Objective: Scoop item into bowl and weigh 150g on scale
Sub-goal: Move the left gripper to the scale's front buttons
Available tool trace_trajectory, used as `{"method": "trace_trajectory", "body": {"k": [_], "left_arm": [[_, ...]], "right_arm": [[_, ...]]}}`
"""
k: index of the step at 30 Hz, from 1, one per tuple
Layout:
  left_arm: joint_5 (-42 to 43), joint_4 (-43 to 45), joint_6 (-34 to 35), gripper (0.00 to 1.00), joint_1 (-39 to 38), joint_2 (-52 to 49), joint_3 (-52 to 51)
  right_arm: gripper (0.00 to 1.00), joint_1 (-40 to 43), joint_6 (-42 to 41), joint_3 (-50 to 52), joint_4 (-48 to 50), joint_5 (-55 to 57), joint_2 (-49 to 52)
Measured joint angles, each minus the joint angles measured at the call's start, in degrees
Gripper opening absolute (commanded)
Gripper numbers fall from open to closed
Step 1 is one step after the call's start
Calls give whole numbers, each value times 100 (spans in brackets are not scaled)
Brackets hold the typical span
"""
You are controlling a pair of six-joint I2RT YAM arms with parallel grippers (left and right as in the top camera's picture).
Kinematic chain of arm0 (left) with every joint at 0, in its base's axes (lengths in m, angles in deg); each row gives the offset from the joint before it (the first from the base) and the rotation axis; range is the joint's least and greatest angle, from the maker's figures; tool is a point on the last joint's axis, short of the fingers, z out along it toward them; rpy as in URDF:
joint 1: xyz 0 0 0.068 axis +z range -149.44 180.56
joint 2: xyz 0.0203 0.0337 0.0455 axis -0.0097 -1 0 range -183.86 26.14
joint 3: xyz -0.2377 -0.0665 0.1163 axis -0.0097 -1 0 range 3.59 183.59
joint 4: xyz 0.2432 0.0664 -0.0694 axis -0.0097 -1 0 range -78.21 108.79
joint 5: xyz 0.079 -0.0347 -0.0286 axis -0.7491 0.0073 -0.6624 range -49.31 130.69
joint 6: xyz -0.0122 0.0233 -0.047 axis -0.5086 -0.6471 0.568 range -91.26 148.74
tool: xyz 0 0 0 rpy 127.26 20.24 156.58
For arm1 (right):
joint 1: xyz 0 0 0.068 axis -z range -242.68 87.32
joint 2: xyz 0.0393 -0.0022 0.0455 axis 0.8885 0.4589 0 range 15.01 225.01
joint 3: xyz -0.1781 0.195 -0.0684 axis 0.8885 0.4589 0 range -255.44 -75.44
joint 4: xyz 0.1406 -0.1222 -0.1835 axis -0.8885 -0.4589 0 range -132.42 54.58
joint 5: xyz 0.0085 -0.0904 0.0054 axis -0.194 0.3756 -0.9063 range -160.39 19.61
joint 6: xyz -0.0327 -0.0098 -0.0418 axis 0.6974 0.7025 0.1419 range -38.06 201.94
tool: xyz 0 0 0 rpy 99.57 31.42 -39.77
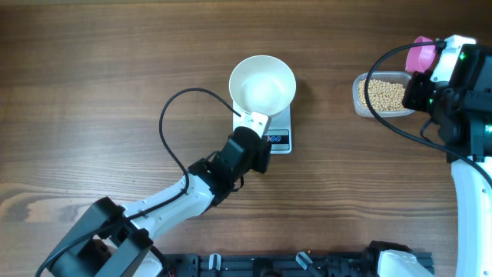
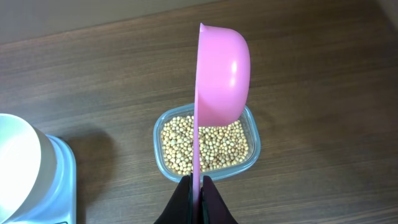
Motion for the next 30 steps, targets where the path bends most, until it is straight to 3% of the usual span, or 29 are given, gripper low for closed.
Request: {"method": "trace_trajectory", "body": {"k": [3, 12, 17, 20, 24, 30], "left_arm": [[-76, 15, 0, 4, 2, -166, 2], [1043, 339, 0, 4, 2, -219, 7], [498, 721, 0, 4, 2, -120, 31], [221, 136, -142, 4, 2, -120, 415], [4, -1506, -496, 4, 2, -118, 1416], [52, -2000, -267, 4, 2, -157, 1440]], "right_arm": [[4, 0, 0, 0, 0, 0, 0], [4, 0, 0, 0, -13, 0, 0], [4, 0, 0, 0, -17, 0, 0], [4, 0, 0, 0, -20, 0, 0], [4, 0, 0, 0, -22, 0, 0], [4, 0, 0, 0, -87, 0, 0]]}}
